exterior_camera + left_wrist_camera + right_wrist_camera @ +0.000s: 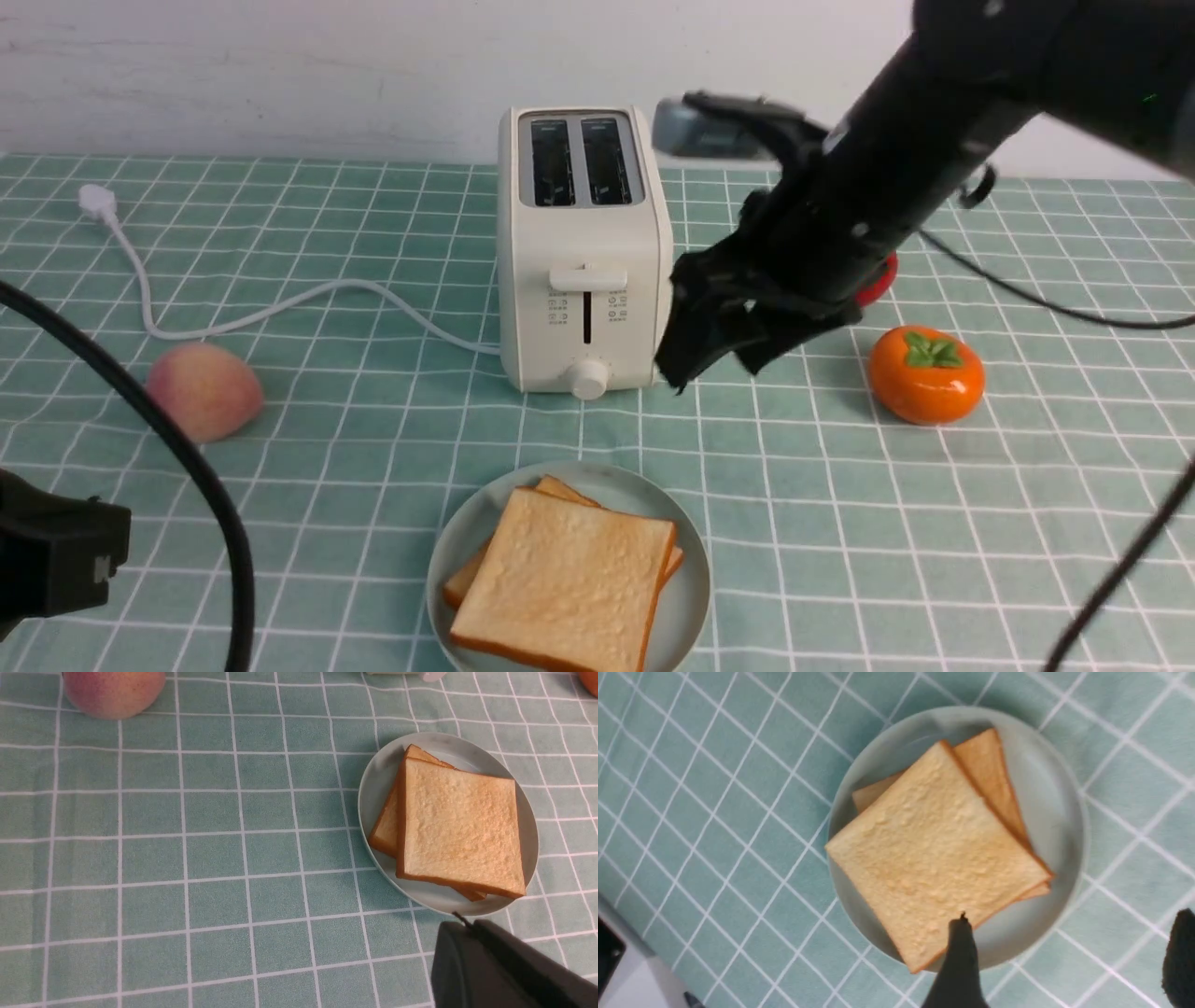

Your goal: Take toasted bread from bread machine on blue coffee table place on plate.

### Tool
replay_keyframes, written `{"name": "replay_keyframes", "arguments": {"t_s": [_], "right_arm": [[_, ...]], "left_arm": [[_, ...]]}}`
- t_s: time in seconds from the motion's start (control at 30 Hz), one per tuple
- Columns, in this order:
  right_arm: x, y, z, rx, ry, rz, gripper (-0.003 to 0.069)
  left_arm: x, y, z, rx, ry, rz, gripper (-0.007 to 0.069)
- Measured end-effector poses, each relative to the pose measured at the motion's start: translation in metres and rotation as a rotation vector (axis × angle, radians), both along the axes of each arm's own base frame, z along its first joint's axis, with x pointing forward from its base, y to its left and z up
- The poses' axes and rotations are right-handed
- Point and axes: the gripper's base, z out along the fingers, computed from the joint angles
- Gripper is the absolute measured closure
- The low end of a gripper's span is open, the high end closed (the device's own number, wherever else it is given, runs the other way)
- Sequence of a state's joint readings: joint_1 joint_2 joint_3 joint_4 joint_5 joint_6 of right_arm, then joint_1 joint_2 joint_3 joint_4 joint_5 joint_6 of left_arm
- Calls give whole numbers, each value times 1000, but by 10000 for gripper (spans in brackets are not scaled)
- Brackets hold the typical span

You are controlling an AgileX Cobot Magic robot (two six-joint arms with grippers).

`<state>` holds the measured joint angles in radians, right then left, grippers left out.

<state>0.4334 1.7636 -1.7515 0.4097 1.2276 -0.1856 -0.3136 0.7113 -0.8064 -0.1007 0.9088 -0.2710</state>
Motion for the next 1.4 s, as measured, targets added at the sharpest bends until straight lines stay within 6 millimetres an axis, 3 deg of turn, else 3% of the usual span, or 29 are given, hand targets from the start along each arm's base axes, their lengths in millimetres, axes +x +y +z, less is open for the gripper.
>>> {"name": "replay_keyframes", "arguments": {"t_s": [0.07, 0.1, 0.17, 0.23, 0.27, 0.3, 0.37, 0.43, 0.47, 0.5, 0.6, 0.7, 0.73, 0.83, 0.97, 1.07, 1.23, 1.3, 1.4], "right_arm": [[-19, -17, 33, -30, -99, -54, 164], [-21, -19, 36, -33, -108, -60, 169], [-53, -44, 78, -53, -235, -146, 252], [-78, -62, 104, -49, -316, -213, 337], [-98, -76, 120, -47, -377, -269, 414], [-98, -77, 120, -54, -378, -271, 425], [-135, -103, 136, -50, -469, -360, 573], [-161, -119, 141, -25, -553, -411, 651], [-160, -119, 138, -36, -547, -411, 656], [-182, -133, 134, -2, -631, -451, 676], [-205, -147, 113, 43, -727, -488, 677], [-227, -158, 73, 115, -830, -523, 677], [-230, -160, 75, 136, -850, -527, 677], [-252, -169, 26, 224, -1005, -523, 673], [-262, -168, -31, 312, -1109, -475, 669], [-265, -166, -49, 367, -1144, -449, 667], [-267, -163, -52, 439, -1152, -442, 667], [-267, -163, -51, 451, -1153, -442, 667], [-267, -163, -51, 449, -1155, -440, 667]], "left_arm": [[0, 0, 0, 0, 0, 0, 638], [0, 0, 0, 0, 0, 0, 638], [0, 0, 0, 1, 0, 0, 638], [0, 0, 0, 0, -2, 0, 638], [0, 0, 0, -1, -7, 1, 638], [0, 0, 0, -1, -7, 1, 638], [1, 0, 1, -6, -20, 2, 638], [2, 0, 2, -11, -34, 4, 638], [2, 0, 3, -12, -38, 4, 638], [3, -1, 4, -17, -53, 6, 638], [4, -1, 5, -23, -70, 7, 638], [5, -1, 6, -28, -84, 9, 638], [5, -1, 6, -28, -84, 9, 638], [6, -1, 2, -26, -77, 10, 638], [8, -2, -6, -27, -84, 13, 638], [11, -2, -10, -36, -110, 18, 638], [7, -1, -24, -45, -118, 22, 638], [-9, 4, -37, -81, -184, 29, 638], [-29, 11, -41, -129, -314, 37, 638]]}}
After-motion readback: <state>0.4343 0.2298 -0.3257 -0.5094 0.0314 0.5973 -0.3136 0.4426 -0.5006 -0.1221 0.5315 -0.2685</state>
